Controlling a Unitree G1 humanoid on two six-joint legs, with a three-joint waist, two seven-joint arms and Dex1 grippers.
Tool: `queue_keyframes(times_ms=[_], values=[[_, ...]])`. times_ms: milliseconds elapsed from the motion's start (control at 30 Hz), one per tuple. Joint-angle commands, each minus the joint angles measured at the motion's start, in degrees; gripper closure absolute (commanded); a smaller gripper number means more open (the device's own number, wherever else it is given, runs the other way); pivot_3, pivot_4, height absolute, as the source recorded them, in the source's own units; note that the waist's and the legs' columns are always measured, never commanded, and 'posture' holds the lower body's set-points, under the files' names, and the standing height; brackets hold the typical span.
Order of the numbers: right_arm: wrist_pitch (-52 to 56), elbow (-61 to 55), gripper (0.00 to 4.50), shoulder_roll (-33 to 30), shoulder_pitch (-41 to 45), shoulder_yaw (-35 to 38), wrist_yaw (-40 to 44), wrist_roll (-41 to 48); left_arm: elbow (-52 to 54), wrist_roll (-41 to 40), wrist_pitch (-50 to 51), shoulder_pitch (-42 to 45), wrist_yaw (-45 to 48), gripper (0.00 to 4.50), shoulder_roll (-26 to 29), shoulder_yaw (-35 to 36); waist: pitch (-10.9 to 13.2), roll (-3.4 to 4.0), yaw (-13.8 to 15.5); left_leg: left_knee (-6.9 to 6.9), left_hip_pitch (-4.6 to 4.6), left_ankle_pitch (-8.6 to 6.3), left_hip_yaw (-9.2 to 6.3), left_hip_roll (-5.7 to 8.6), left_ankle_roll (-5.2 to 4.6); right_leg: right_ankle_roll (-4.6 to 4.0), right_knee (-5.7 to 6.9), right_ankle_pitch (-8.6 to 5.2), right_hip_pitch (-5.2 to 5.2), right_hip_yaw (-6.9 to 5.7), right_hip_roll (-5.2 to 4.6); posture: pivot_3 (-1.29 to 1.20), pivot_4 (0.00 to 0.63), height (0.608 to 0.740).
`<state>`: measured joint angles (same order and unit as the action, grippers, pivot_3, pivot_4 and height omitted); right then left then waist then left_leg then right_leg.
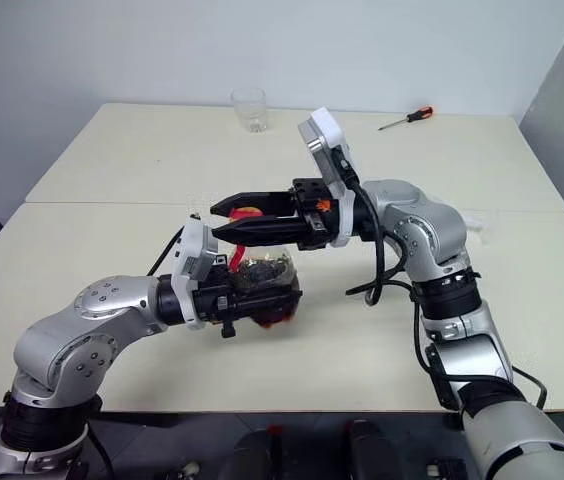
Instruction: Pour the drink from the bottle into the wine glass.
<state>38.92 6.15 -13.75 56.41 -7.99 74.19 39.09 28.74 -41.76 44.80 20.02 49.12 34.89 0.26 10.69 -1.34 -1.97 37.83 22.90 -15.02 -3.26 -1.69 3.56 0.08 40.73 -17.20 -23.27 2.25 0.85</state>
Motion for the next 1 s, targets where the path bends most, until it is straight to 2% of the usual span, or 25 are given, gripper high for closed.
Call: queue_keyframes(times_ms=[33,100,300,433,567,767,1000], values=[[-1.4,0.9,2.76,1.0,2.4,-0.6,-1.0,-1.5,2.9,-2.2,-0.9,1.5,0.4,2.63,-0.7,-0.4,0.0,0.0,0.0,0.0,0.0,0.0,0.0,0.0,0.0,0.0,0.0,0.0,0.0,0.0,0.0,0.0,0.15,0.74],[-0.8,0.9,2.18,0.5,2.4,0.1,-1.5,-1.3,2.1,-1.5,-1.5,1.8,0.2,2.63,-1.0,-0.4,0.0,0.01,0.1,-0.01,0.0,0.0,-0.01,-0.01,0.0,0.0,0.0,0.0,0.0,0.0,-0.03,0.0,0.15,0.74],[2.7,-5.1,0.04,-2.3,-0.2,2.9,-7.2,-0.1,0.7,-0.5,-2.1,1.8,-0.8,2.63,-1.5,0.1,0.0,0.01,0.1,0.0,0.01,0.0,-0.02,-0.01,0.01,0.0,0.0,0.0,0.0,0.0,-0.06,0.0,0.15,0.74],[6.7,-11.9,0.04,-3.7,-2.9,6.2,-14.2,2.3,-1.6,1.1,-2.7,1.1,-3.1,2.63,-1.9,1.0,0.0,0.0,0.1,0.0,0.02,0.0,0.0,0.0,0.01,0.0,0.0,0.0,0.0,0.03,-0.07,0.0,0.15,0.74],[7.1,-17.1,0.04,-3.2,-5.2,7.3,-22.4,0.9,-4.9,4.1,-5.2,1.1,-4.6,2.63,-2.3,0.8,0.0,0.01,0.0,-0.02,0.0,0.0,0.01,0.01,0.01,0.0,0.0,0.0,-0.01,0.03,-0.04,0.0,0.15,0.74],[4.0,-18.9,0.04,-2.0,-7.2,4.9,-29.3,-3.2,-11.0,8.0,-9.5,2.8,-3.4,2.63,-2.7,-0.4,0.0,0.01,0.1,-0.02,0.01,0.0,0.02,0.02,0.01,0.0,0.0,0.0,-0.02,0.03,-0.03,0.0,0.15,0.74],[-0.4,-16.9,0.04,0.5,-6.8,0.4,-32.9,-9.4,-14.4,10.5,-12.3,5.1,-2.0,2.63,-3.7,-1.5,0.0,0.01,0.1,-0.02,0.02,0.0,0.03,0.02,0.01,0.0,-0.02,0.0,-0.02,0.03,-0.03,0.0,0.15,0.74]])
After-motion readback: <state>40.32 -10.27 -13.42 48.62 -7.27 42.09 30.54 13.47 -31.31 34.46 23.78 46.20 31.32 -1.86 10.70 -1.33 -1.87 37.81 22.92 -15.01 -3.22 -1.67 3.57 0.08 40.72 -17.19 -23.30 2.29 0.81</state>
